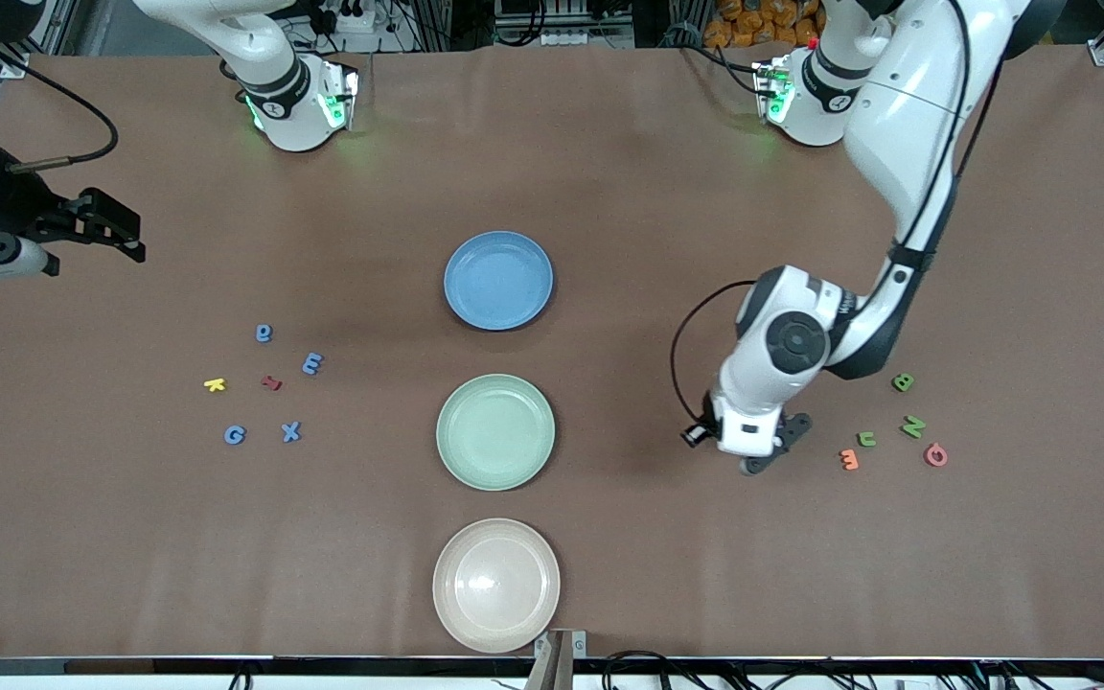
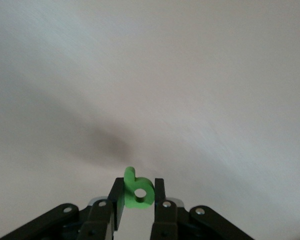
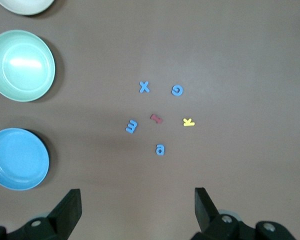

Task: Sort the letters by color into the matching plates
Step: 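Place the b on the green plate while the right gripper reaches letters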

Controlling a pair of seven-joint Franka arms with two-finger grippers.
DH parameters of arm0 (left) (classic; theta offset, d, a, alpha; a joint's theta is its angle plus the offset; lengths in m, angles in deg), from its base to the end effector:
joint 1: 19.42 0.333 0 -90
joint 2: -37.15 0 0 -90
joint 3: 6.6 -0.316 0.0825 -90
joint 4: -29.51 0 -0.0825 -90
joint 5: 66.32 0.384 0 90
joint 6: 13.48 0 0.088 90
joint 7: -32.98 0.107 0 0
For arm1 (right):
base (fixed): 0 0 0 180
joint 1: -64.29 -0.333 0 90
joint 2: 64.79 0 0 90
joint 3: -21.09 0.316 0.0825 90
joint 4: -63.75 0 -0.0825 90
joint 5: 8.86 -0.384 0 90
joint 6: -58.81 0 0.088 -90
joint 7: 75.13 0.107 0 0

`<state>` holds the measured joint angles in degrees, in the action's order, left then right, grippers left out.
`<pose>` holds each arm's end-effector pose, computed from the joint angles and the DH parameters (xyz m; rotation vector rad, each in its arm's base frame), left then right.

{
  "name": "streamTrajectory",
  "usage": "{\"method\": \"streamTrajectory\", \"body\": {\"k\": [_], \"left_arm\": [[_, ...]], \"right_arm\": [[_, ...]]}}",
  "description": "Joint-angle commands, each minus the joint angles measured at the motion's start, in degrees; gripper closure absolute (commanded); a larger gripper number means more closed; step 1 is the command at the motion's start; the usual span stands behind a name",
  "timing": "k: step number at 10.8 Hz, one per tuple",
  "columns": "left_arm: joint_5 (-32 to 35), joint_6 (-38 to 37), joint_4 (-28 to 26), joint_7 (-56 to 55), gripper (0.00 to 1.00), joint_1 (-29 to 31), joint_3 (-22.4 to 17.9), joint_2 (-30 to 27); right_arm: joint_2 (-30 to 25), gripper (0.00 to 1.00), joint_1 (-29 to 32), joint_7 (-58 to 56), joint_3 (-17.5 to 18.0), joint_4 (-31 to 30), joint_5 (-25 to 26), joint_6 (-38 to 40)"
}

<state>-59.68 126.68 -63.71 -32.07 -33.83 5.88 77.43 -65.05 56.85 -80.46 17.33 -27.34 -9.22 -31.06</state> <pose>0.6370 -0.2994 0.2295 2.8510 0.9471 0.0798 0.5512 0.0360 0.6178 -3.1250 -0.2462 0.0261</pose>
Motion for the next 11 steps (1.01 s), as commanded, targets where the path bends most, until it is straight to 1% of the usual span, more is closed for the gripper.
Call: {"method": "streamTrajectory", "body": {"k": [1,2,3,5,6,7,8,10,11], "left_arm": [[-1.4,3.5,4.4,-2.2,1.0,-5.5,-0.2,3.7],[-2.4,4.9,5.3,-2.4,1.0,-6.2,0.0,4.1],[-5.3,6.8,6.5,-2.5,1.0,-7.5,1.0,4.4],[-10.0,10.3,7.3,-2.7,1.0,-11.5,1.1,4.5],[-13.3,13.4,7.6,-4.9,1.0,-12.7,1.1,4.5],[-15.1,16.3,8.7,-7.4,1.0,-14.7,1.1,4.5],[-15.9,18.4,9.1,-9.1,1.0,-15.7,1.1,4.5],[-16.9,24.9,9.1,-12.6,1.0,-16.7,1.1,4.9],[-18.1,28.6,9.5,-13.6,1.0,-16.9,1.2,5.9]], "right_arm": [[1.6,0.0,-0.1,-0.1,-0.4,0.1,-0.4,1.6],[2.3,0.0,0.1,-0.6,-0.4,0.2,-0.8,1.4],[3.1,0.0,0.0,-0.6,-0.4,0.1,-0.5,1.0],[4.9,0.0,0.1,-0.8,-0.3,0.1,-0.8,0.6],[6.0,0.0,0.6,-0.8,-0.3,0.1,-0.9,0.3],[7.6,0.0,0.5,-0.8,-0.3,0.0,-1.0,0.1],[8.2,0.0,0.4,-0.7,-0.3,-0.3,-1.4,-0.5],[9.3,0.0,0.2,-0.7,-0.1,-2.3,-2.7,-5.4],[10.1,0.0,0.3,-0.7,-0.1,-5.0,-3.8,-9.7]]}}
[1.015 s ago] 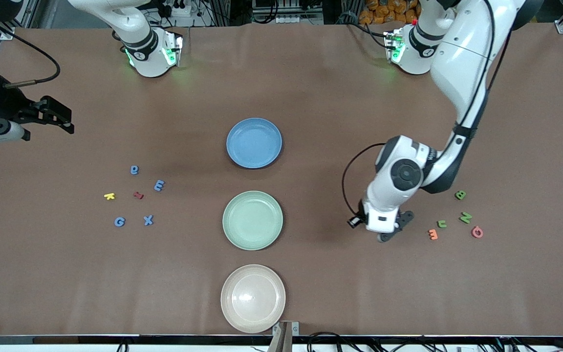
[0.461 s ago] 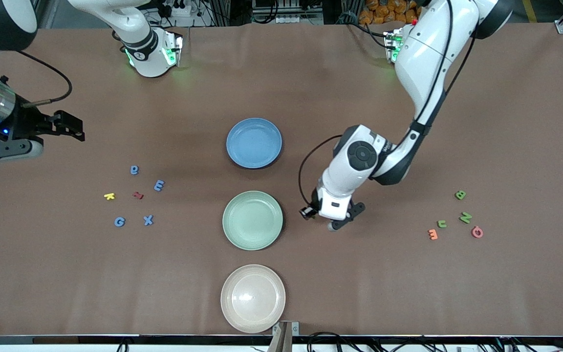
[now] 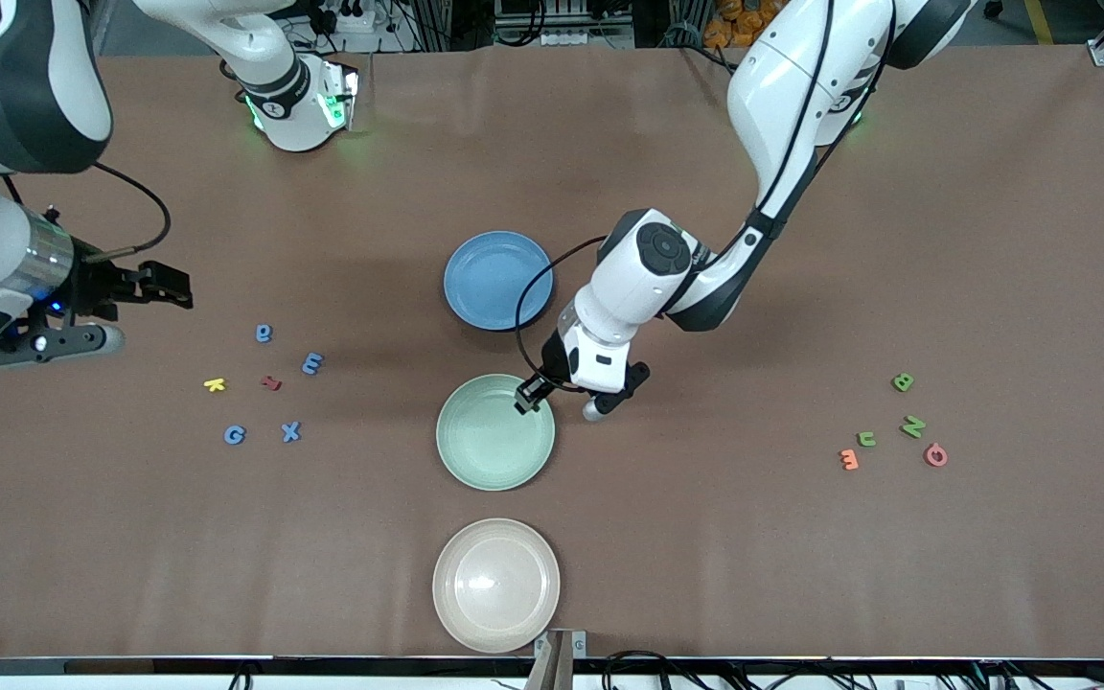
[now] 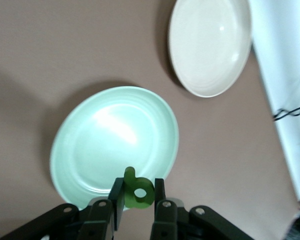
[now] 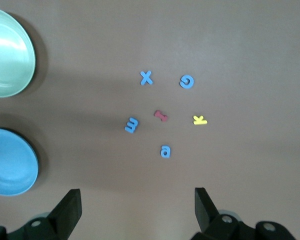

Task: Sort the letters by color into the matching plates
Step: 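Place the b on the green plate while the right gripper reaches letters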

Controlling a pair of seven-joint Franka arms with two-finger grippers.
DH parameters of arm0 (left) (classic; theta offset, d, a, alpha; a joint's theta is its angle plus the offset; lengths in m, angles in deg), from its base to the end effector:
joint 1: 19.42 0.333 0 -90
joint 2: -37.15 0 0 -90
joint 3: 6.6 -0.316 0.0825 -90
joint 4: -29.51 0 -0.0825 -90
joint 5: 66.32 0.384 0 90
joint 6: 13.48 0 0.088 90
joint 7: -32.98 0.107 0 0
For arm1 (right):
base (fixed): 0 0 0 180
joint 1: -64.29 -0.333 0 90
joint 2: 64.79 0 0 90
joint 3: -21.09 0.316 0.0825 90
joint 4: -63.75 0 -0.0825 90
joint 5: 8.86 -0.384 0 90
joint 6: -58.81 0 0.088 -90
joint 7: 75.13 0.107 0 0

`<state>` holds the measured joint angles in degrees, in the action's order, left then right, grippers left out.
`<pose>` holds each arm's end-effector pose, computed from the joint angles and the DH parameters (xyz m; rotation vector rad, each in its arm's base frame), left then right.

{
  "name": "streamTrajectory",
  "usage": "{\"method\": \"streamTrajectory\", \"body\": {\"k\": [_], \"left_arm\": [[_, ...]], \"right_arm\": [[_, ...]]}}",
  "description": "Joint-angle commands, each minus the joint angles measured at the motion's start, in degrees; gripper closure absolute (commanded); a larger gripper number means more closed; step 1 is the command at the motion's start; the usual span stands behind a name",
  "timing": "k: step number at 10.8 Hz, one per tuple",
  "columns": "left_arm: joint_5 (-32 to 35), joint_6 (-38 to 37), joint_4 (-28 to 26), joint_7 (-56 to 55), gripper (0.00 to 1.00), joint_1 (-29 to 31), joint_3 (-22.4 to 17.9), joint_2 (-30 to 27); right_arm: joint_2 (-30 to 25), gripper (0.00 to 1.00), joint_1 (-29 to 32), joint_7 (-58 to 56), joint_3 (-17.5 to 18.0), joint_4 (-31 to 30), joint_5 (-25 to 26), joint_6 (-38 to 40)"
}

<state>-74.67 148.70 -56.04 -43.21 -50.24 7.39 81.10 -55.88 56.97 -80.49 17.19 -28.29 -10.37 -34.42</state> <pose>0.5736 -0.4981 0.2905 2.3270 0.9715 0.1141 0.5945 0.0407 0.5228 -3.1079 -0.2337 0.2093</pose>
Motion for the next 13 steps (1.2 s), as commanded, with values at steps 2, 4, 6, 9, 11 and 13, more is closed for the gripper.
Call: {"method": "streamTrajectory", "body": {"k": [2,4,6,9,11,13], "left_arm": [[-3.3,9.5,2.8,-4.1,1.0,-2.4,-0.5,3.9],[-3.3,10.2,3.6,-3.8,0.38,-3.1,-0.9,5.2],[-2.5,10.2,3.5,-2.6,0.0,-3.1,-1.2,5.0],[0.7,9.2,1.4,-2.0,0.0,0.8,-3.1,3.4],[2.6,-2.3,0.6,-1.9,0.0,1.4,-8.5,0.3],[13.0,-14.5,0.0,-1.3,0.0,1.9,-10.8,-1.8]], "right_arm": [[1.8,0.0,0.2,-0.6,0.2,-9.6,-2.9,-15.6],[3.9,0.03,0.2,-0.7,0.5,-10.3,-2.8,-18.2],[8.1,0.05,0.1,-0.8,1.3,-10.3,-2.8,-22.8],[14.1,0.05,0.0,-0.8,2.8,-10.3,-2.4,-30.7],[18.4,0.05,-0.2,-1.1,3.0,-10.3,-2.2,-34.5],[21.3,0.05,-0.1,-2.6,3.3,-10.0,-0.2,-38.0]]}}
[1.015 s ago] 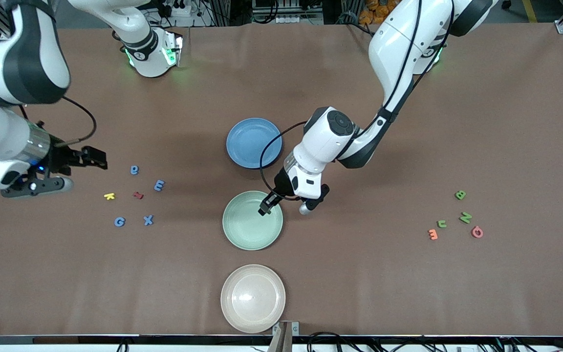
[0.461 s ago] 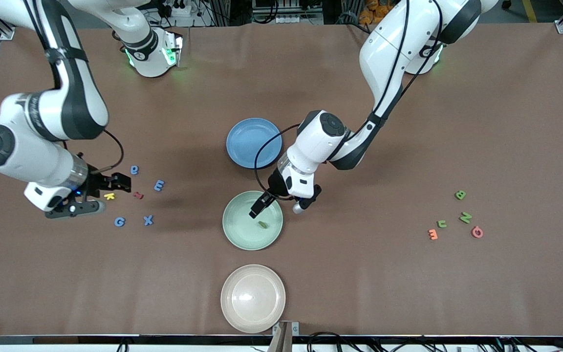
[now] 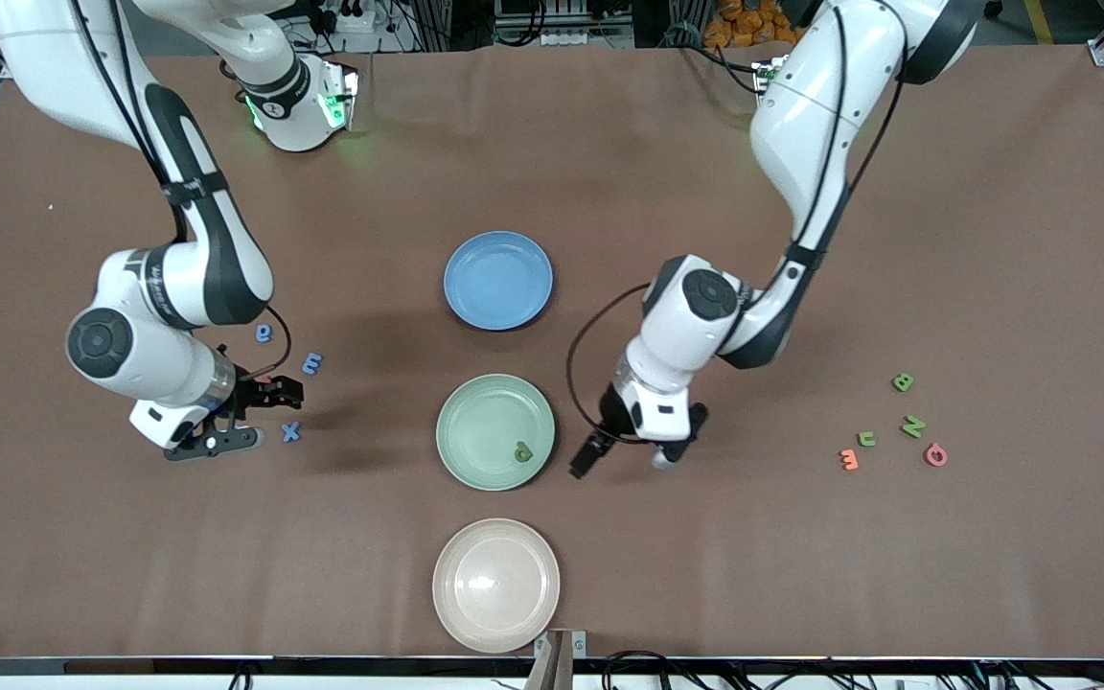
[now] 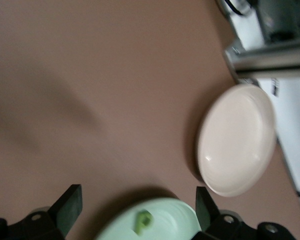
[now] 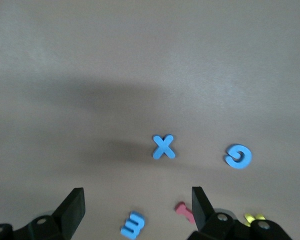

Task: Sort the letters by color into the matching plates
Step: 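Grasp the blue X with the right gripper while the left gripper returns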

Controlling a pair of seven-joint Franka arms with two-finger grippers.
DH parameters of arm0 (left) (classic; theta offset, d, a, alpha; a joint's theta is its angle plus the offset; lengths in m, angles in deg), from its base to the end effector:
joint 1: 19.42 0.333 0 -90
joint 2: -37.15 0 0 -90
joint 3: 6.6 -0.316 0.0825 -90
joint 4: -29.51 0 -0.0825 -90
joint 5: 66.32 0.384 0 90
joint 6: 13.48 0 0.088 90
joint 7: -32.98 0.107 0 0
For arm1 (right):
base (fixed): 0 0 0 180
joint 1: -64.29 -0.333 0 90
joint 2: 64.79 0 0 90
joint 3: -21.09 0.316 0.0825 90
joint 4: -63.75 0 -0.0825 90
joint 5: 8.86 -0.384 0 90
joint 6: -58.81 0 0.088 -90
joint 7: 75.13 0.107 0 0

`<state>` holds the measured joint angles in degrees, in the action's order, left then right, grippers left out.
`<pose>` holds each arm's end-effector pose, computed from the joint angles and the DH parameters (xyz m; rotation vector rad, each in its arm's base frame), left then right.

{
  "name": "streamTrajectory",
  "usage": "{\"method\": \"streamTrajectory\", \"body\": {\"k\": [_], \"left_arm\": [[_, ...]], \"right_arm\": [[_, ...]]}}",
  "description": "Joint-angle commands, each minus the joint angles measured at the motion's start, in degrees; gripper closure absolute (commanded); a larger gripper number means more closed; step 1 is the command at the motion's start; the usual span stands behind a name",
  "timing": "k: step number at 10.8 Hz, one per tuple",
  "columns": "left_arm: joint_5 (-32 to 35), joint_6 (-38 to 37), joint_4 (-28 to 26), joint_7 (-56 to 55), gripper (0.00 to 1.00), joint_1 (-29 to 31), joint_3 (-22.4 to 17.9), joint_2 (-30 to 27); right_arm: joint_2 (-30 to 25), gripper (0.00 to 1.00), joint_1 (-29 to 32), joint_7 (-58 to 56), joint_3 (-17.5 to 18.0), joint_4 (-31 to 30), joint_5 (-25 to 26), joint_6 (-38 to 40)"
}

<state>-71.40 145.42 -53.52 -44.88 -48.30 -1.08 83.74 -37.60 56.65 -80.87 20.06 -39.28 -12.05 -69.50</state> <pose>0.6422 -0.4134 0.2602 2.3892 1.1267 0.2588 0.6441 0.0772 0.2816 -3.0937 -0.2825 0.0519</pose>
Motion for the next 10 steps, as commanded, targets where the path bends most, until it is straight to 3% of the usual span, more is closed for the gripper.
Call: {"method": "streamTrajectory", "body": {"k": [1,3,5,8,10], "left_arm": [[15.1,-14.5,-4.8,0.4,0.0,1.0,-2.4,-6.0],[21.2,-19.3,-14.7,7.1,0.0,5.3,-2.2,-12.4],[20.9,-21.6,-22.1,21.2,0.0,12.5,-1.4,-18.6],[19.7,-24.7,-24.2,26.8,0.0,21.8,2.3,-19.4],[19.4,-24.3,-25.6,36.8,0.0,29.5,3.0,-18.8]], "right_arm": [[4.2,0.05,1.0,-3.7,0.5,1.2,2.6,-4.5],[6.5,0.05,1.3,-4.4,0.5,1.2,2.8,-8.3],[8.5,0.06,1.5,-6.7,0.4,1.5,3.7,-10.2],[10.1,0.11,1.8,-9.0,0.4,1.4,3.8,-12.2],[10.8,0.21,2.0,-10.2,0.5,1.4,3.8,-12.6]]}}
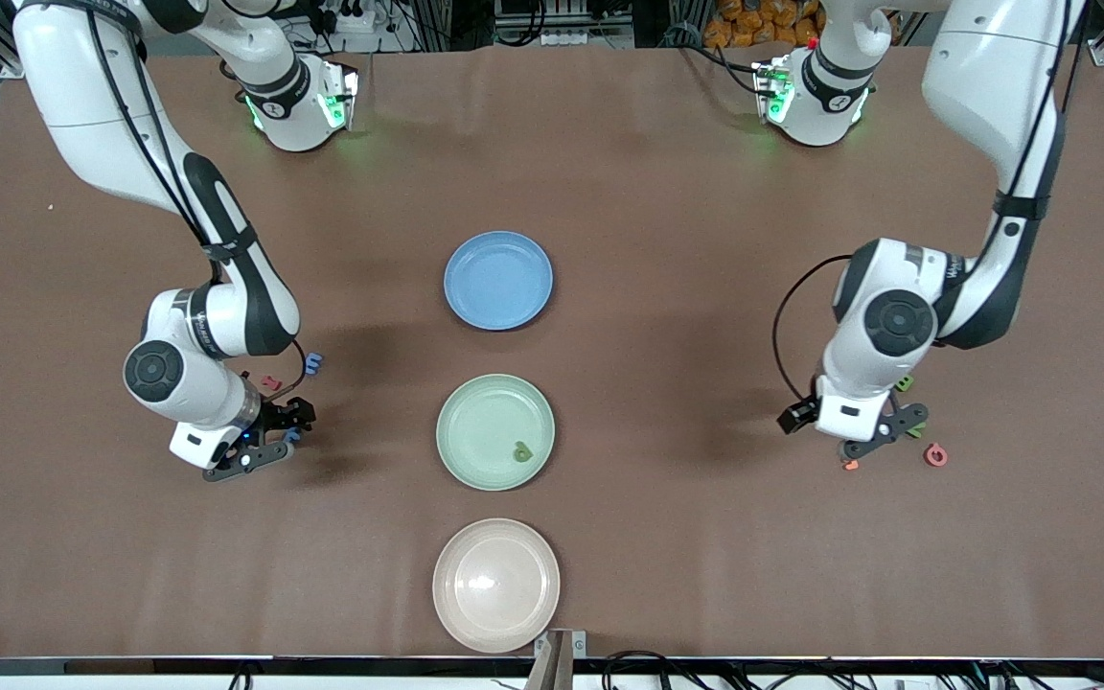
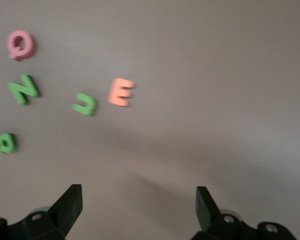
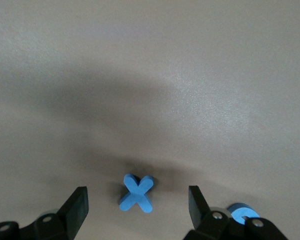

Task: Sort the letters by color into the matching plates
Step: 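Grasp the blue X with the right gripper while the left gripper returns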

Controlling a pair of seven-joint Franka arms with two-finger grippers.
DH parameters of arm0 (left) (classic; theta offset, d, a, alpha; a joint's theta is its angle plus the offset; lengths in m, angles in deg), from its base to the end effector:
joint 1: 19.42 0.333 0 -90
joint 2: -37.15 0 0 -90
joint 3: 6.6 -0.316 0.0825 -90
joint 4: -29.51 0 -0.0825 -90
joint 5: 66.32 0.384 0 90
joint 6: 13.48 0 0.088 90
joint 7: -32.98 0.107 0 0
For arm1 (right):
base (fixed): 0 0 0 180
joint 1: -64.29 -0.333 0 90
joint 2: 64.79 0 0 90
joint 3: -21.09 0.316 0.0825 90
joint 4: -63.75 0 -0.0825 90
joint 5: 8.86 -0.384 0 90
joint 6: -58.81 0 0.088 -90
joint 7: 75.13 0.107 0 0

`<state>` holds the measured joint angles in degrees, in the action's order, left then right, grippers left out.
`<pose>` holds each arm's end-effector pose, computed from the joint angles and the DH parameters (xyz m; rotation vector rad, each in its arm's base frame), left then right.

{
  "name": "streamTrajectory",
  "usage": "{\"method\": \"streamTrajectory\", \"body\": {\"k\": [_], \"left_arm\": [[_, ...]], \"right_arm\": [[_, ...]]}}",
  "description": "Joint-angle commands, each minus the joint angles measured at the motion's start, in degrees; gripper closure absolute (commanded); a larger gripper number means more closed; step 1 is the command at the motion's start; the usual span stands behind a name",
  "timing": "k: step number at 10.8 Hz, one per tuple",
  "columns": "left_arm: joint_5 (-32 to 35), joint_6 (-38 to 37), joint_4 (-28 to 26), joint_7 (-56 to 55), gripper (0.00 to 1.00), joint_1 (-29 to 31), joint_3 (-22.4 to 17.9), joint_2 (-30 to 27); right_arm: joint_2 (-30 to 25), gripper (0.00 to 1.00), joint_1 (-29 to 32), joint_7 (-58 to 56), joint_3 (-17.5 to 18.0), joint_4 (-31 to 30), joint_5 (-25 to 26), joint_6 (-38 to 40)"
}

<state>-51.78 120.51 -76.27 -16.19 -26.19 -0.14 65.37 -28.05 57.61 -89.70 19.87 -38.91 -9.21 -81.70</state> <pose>0.6290 -0.1390 0.2600 -2.9506 -0.6980 -0.1101 0.6547 0.0636 0.1938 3.0835 0.5440 0.0294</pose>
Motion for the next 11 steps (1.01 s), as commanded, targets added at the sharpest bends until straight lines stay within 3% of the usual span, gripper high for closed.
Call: {"method": "streamTrajectory", "body": {"k": [1,2,4,8,9,10,11], "left_arm": [[-1.2,0.7,-2.9,9.0,0.0,10.8,4.2,-0.4],[-1.2,1.2,-2.8,10.9,0.0,14.3,6.5,0.1],[-1.3,1.4,-2.6,21.6,0.0,17.7,7.3,0.8],[0.0,4.5,-0.3,23.1,0.0,17.2,6.7,7.7],[0.1,4.5,1.7,23.0,0.0,17.2,6.6,9.5],[0.2,4.5,2.7,22.9,0.0,17.2,6.5,10.4],[0.8,4.6,2.8,23.0,0.0,17.3,6.2,10.9]], "right_arm": [[1.5,0.23,1.1,-1.3,0.6,1.1,1.0,-0.4],[1.7,0.25,1.1,-1.3,0.6,1.1,1.0,-0.6],[2.2,0.28,1.4,-1.3,0.6,1.1,1.0,-1.1],[2.7,0.39,1.7,-1.3,0.6,1.1,1.0,-1.2],[2.7,0.47,1.7,-1.3,0.6,1.1,0.9,-1.2],[2.7,0.62,1.8,-1.3,0.6,1.1,0.7,-1.1],[2.6,0.87,1.7,-1.2,0.6,1.1,0.6,-1.0]]}}
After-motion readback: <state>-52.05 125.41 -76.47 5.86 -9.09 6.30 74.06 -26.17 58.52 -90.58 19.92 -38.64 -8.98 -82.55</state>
